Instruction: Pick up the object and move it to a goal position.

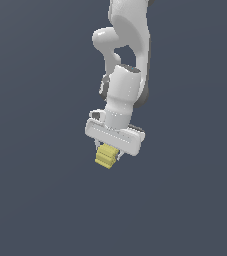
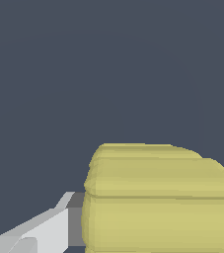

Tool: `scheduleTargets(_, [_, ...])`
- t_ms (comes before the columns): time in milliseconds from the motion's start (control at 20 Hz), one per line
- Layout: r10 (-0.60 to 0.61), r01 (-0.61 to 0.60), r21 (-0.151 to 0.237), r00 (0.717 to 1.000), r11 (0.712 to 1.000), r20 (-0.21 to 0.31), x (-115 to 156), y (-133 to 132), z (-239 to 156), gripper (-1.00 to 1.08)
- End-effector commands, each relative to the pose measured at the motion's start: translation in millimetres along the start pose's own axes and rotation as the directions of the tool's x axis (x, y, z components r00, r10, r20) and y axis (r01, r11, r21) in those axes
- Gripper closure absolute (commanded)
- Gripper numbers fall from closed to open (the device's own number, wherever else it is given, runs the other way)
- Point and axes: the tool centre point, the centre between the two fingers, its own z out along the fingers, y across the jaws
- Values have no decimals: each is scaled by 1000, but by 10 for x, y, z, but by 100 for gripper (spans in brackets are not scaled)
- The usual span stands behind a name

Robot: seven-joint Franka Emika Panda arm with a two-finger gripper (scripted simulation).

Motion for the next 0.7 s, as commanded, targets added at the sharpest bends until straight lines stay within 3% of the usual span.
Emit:
scheduleTargets(0, [18, -19, -2, 999, 1000, -47, 132, -70, -93, 108])
scheduleTargets(650, [98, -103, -4, 960, 995, -263, 695, -370, -598, 108])
